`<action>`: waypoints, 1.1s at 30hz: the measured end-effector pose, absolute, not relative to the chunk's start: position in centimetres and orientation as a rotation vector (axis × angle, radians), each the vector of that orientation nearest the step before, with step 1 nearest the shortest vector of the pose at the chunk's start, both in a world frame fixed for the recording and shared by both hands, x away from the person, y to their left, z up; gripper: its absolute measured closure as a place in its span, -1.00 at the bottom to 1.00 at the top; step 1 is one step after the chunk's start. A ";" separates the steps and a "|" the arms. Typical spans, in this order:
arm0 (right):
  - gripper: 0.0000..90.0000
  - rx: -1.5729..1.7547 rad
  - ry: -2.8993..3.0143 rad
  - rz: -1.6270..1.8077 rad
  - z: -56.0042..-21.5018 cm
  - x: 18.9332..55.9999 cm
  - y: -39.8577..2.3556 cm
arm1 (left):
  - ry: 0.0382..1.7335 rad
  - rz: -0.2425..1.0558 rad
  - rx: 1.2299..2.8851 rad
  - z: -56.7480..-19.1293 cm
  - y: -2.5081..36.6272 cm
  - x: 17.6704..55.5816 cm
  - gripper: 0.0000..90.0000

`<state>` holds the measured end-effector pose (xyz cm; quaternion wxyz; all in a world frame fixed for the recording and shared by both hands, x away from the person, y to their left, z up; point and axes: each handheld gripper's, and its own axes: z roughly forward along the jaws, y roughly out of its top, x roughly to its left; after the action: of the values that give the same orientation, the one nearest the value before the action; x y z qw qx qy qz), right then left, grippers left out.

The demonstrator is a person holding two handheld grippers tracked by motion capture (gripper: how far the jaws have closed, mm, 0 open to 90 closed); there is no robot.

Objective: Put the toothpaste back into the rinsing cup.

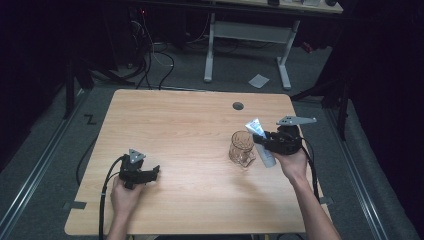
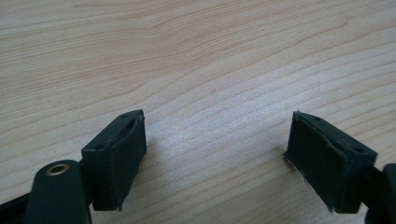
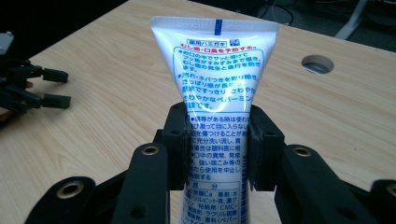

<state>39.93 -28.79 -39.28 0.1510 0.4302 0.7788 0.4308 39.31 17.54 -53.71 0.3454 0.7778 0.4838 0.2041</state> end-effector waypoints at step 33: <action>0.46 1.148 2.182 1.306 -37.7 42.3 -25.7 | 1.256 0.530 2.019 -53.7 17.5 39.3 -0.55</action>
<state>42.26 -25.69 -37.73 0.1750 0.4052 0.7700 0.4608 39.31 17.55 -53.72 0.3454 0.7778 0.4837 0.2042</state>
